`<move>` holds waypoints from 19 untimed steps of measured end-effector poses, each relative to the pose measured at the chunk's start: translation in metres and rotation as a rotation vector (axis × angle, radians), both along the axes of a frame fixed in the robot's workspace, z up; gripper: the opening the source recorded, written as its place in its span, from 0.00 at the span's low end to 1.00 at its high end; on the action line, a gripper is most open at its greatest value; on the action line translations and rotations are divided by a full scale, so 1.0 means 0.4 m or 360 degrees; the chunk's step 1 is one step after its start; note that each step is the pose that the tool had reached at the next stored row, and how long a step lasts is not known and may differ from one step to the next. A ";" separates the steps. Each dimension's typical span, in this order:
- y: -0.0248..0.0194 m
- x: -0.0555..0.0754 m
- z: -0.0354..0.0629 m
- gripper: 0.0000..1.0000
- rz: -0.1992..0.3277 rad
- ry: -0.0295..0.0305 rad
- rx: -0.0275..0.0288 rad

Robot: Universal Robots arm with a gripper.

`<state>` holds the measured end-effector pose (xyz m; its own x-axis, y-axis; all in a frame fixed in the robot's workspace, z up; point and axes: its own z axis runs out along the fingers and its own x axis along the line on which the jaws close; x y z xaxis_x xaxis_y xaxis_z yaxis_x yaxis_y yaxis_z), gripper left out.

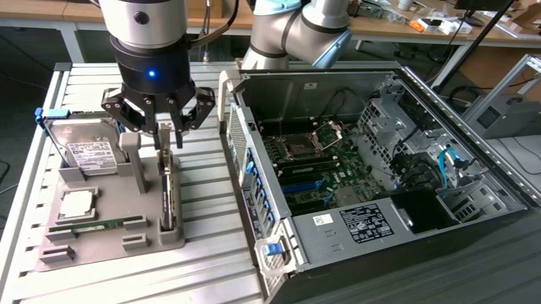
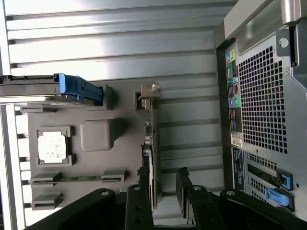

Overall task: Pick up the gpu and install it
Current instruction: 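Pick up the gpu and move the gpu toward the slot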

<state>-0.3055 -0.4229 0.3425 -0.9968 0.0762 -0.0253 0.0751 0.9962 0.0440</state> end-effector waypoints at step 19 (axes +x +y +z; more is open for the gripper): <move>-0.001 -0.003 -0.017 0.36 0.0000 0.00001 -0.00001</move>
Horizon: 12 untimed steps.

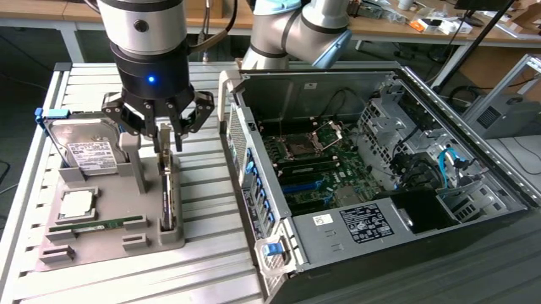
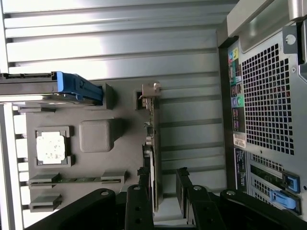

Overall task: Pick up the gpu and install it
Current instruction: 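Pick up the gpu and move the gpu toward the slot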

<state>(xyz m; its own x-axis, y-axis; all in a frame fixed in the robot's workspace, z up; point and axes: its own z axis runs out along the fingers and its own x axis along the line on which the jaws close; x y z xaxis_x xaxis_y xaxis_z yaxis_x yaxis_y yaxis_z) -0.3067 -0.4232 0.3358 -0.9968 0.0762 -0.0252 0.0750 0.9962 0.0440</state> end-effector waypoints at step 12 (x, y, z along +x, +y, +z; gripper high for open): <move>-0.001 -0.003 -0.011 0.36 0.0000 -0.00001 0.00001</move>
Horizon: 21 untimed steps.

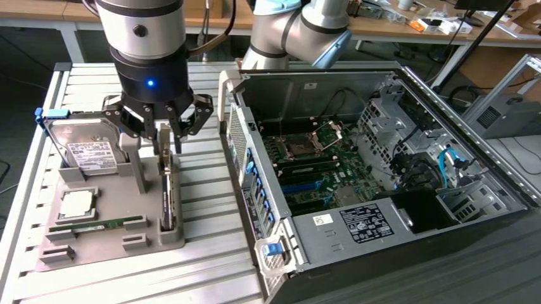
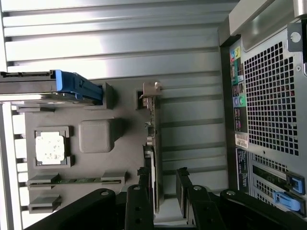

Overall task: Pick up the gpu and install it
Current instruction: 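Pick up the gpu and move the gpu toward the slot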

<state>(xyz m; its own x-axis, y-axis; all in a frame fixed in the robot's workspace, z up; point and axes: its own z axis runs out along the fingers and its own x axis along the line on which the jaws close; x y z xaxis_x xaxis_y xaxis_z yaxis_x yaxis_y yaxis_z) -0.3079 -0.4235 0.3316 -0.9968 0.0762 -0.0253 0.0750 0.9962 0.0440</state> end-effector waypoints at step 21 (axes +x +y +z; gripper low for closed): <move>-0.008 -0.004 -0.029 0.36 0.0000 0.00001 -0.00002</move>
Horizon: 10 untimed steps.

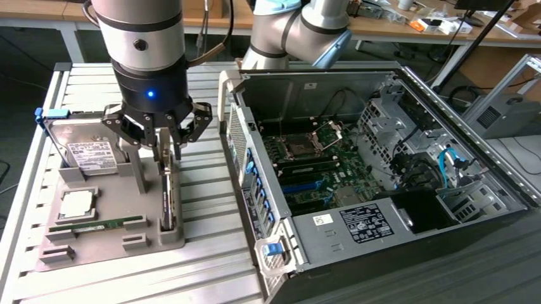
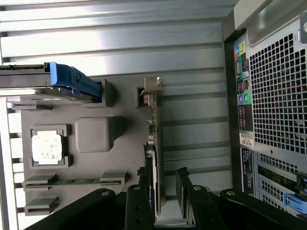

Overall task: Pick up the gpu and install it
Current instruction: 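Pick up the gpu and move the gpu toward the slot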

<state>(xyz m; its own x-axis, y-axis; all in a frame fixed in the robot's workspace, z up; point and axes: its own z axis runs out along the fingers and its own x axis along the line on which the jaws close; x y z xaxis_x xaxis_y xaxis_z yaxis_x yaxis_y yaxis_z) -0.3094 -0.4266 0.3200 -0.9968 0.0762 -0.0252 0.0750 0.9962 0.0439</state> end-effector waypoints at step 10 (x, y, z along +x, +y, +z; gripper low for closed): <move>-0.002 -0.001 -0.011 0.36 0.0000 -0.00002 0.00001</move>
